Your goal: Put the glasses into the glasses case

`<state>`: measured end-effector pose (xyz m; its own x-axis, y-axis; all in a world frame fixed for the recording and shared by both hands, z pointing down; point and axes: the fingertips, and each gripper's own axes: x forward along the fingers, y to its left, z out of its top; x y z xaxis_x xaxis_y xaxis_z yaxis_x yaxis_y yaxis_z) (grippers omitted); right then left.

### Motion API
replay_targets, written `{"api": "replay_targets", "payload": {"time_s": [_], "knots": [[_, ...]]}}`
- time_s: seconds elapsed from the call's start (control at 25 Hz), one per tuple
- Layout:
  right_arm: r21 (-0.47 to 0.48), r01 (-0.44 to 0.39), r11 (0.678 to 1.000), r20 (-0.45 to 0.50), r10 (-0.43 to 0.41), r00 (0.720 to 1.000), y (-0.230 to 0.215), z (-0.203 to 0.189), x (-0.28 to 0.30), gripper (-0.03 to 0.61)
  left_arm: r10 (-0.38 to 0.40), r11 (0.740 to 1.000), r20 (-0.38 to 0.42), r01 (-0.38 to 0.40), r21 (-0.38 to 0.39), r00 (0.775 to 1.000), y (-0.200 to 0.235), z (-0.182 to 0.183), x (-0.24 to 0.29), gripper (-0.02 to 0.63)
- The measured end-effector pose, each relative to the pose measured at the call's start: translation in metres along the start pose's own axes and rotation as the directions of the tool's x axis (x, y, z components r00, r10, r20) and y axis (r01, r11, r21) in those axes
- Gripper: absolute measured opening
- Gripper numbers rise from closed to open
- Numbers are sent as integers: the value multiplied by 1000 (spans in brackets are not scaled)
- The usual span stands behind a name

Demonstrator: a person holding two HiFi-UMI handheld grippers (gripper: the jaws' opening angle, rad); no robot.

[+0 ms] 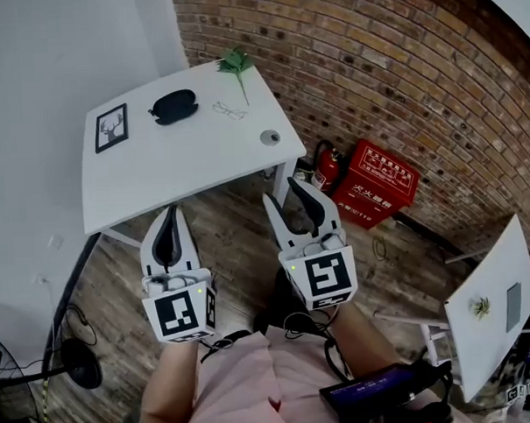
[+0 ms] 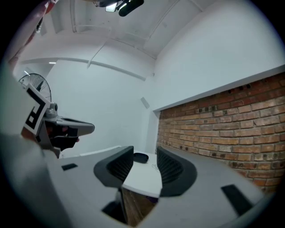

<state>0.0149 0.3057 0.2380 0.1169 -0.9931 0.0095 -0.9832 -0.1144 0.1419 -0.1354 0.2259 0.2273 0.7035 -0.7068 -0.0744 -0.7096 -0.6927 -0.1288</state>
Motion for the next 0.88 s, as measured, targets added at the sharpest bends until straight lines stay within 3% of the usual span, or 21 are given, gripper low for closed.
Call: {"api": "replay_targets", "payload": {"time_s": [0.36, 0.88], "knots": [[28, -14, 999, -49, 16, 999, -21, -39, 51, 163, -10, 1000, -57, 11, 9, 998, 2, -34, 54, 0], [84, -118, 989, -130, 128, 983, -79, -92, 200, 156, 33, 998, -176, -25, 50, 984, 24, -82, 192, -1]]}}
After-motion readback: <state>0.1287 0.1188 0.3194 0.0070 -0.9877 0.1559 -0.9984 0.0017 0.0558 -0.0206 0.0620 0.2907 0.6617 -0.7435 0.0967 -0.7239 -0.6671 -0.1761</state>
